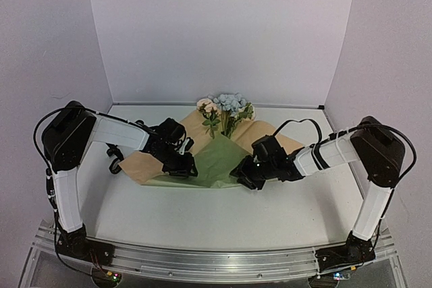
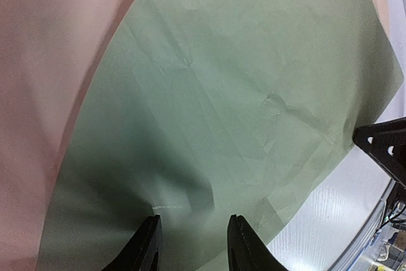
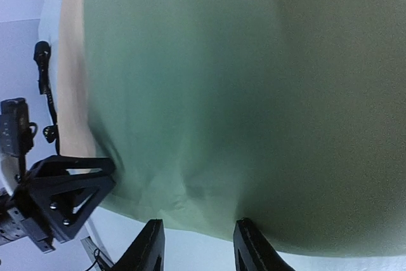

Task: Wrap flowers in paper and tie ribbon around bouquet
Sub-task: Fold the bottom corner of the flattened wrapping paper at the center of the board.

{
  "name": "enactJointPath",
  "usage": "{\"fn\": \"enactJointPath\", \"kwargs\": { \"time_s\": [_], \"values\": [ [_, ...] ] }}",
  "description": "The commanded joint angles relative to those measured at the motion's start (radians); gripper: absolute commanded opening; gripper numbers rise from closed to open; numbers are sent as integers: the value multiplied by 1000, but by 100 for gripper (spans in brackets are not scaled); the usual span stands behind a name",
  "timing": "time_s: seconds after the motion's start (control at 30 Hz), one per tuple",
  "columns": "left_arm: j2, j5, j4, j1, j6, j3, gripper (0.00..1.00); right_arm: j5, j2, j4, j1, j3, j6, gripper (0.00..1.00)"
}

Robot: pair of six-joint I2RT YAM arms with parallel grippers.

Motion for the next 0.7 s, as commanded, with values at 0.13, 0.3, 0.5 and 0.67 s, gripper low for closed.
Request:
{"fn": "enactJointPath", "kwargs": {
  "time_s": [0.13,0.3,0.5,0.67],
  "values": [
    [24,-16,-19,13,15,-10,36,142,-23,81,-19,-172,-16,38],
    [14,-16,-24,18,29,-11,37,182,-59,82,-23,-234,2,37],
    [-47,-3,-61,12,45,79,42,179,-43,92,-22,-237,50,35],
    [-109,-21,-90,-62,42,139,44,184,-41,92,-20,-243,73,35]
  ]
}}
